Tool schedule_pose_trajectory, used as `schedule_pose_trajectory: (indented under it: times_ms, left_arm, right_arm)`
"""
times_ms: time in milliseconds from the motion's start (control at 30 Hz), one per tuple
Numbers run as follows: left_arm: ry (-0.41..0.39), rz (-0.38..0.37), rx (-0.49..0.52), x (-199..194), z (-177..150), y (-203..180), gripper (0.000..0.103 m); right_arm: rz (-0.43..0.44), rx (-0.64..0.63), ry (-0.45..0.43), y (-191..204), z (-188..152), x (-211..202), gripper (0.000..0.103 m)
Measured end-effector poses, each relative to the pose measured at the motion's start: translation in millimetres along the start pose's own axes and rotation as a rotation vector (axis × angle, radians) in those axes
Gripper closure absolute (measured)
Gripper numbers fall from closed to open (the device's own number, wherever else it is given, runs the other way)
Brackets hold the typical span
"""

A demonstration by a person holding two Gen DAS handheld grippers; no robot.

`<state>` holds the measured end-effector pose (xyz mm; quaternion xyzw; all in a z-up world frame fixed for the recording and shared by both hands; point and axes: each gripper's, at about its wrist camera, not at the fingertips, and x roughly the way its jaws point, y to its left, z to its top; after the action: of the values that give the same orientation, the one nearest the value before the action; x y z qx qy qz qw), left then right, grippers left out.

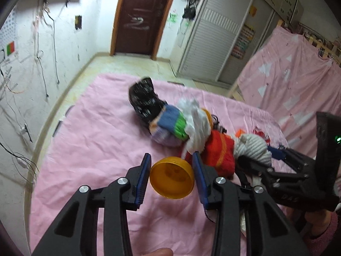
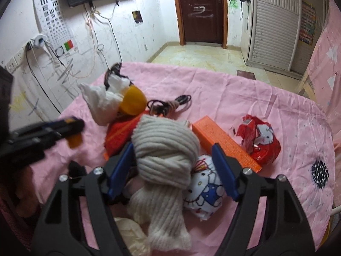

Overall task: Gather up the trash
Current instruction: 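Reach the right tool to the cream knitted scarf and close on it, then carry the scarf with the right tool to the yellow bin and release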

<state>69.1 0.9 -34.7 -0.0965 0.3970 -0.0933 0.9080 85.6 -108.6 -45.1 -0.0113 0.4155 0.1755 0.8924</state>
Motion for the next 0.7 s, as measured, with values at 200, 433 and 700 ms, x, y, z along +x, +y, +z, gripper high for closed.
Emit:
schedule_pose_trajectory:
  times_ms: [200, 433, 700]
  left_arm:
    - [-0.024, 0.017, 0.002, -13.5, 5.4, 1.5, 0.071]
    - [-0.071, 0.022, 0.040, -33.8, 7.9, -9.6, 0.071]
    - [-0.107, -0.018, 0.142, -44.8, 17.3, -68.9, 0.070]
  right_arm:
    - [0.026, 0.017, -0.039, -0.8, -1.3, -2.7, 0.051]
    - [0.028, 0.085, -0.179, -19.9, 1.1, -45.2, 0.052]
    - [-0.033, 0.194, -0.310, -69.6, -20.3, -102.5, 0.052]
